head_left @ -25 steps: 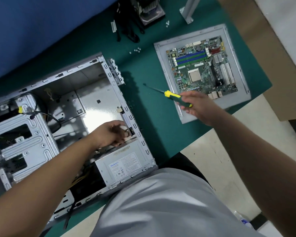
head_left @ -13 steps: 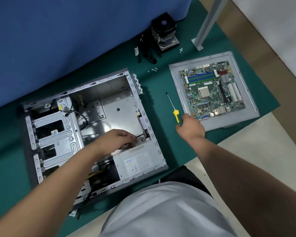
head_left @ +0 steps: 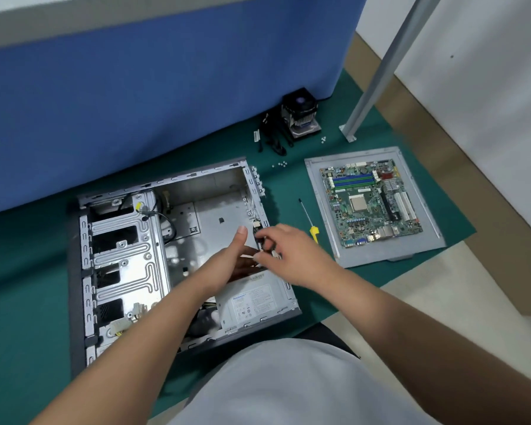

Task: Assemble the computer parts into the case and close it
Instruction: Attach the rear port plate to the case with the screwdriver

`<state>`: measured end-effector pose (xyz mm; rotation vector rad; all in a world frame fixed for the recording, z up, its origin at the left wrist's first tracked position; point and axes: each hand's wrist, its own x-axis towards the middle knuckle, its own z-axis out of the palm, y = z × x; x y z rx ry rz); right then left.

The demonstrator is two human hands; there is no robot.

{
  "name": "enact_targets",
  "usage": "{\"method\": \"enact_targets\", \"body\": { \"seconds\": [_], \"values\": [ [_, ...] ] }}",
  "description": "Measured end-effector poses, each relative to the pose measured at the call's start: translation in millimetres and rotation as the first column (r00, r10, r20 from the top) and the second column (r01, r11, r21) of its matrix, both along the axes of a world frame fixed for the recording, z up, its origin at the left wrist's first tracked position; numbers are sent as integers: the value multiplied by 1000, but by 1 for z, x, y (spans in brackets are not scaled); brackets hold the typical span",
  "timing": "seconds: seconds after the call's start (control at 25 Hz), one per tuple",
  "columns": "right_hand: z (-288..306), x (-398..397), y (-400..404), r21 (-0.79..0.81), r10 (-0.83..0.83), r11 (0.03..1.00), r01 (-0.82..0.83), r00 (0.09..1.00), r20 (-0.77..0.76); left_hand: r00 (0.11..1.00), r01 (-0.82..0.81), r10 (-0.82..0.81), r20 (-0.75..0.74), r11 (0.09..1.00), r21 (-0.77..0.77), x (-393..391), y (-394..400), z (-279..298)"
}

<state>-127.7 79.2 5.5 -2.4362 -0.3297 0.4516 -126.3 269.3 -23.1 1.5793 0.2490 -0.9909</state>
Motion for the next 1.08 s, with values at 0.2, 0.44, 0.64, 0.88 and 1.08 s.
{"method": "enact_targets", "body": {
  "seconds": [0.2, 0.44, 0.64, 0.88, 1.08],
  "values": [
    [-4, 3, 28, -171, -29, 985, 33, 999, 28, 1000, 29, -29, -9, 999, -34, -2, 4, 0],
    [2, 10, 30, -288, 8, 958, -4, 1000, 12, 994, 100, -101, -36, 995, -15, 5, 6, -3],
    [0, 8, 29, -362, 98, 927, -94, 995, -7, 998, 30, -26, -57, 996, 80, 10, 11, -22],
    [4, 2, 10, -290, 149, 946, -144, 989, -3, 990, 140, -137, -30, 963, 231, 11, 5, -36],
    [8, -9, -2, -242, 84, 968, -71, 996, 42, 943, 312, -332, -21, 860, 405, 18, 0, -37]
  ]
}}
